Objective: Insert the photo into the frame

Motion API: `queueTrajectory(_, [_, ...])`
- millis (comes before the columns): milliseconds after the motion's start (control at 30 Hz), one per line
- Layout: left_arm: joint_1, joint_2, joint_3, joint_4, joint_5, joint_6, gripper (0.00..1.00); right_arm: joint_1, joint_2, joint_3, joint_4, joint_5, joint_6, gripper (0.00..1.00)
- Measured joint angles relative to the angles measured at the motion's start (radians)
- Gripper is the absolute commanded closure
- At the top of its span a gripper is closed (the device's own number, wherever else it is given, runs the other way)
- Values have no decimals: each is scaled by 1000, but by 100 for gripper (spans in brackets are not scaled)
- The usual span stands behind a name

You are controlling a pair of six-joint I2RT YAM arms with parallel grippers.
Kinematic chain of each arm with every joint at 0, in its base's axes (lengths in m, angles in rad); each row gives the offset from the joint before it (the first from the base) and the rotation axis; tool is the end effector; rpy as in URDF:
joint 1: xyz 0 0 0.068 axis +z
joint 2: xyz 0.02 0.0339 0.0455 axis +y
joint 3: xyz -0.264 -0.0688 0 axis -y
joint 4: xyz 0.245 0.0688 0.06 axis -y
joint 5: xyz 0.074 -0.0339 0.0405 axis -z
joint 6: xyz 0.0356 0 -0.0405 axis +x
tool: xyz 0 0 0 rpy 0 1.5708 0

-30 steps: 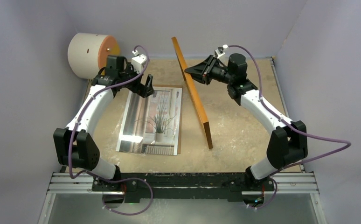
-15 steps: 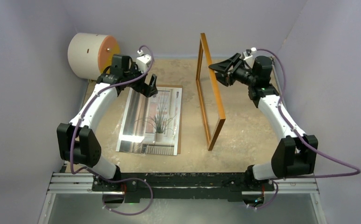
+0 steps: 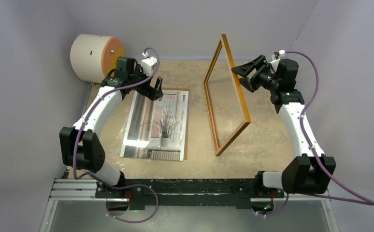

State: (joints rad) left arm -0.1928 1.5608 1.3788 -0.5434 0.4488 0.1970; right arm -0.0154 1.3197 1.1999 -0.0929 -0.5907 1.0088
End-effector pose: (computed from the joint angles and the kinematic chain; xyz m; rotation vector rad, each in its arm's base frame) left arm 0.3391 -0.0819 0.3218 0.6621 2.1616 -0.5112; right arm 0.3063 0.0151 0.3776 0.5149 1.8509 1.2166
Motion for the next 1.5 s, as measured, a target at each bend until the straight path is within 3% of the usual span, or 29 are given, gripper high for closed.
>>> queueTrajectory(700, [-12, 14, -19, 3, -8, 5, 0, -53, -64, 49, -211, 86, -103, 27])
queueTrajectory(1033, [-19, 16, -19, 7, -6, 5, 0, -58, -65, 53, -220, 83, -93, 26])
queueTrajectory(1267, [-26, 24, -19, 7, -6, 5, 0, -58, -65, 53, -229, 86, -105, 39])
queueTrajectory(1500, [-27, 48, -19, 7, -8, 10, 0, -59, -63, 51, -309, 156, -217, 52])
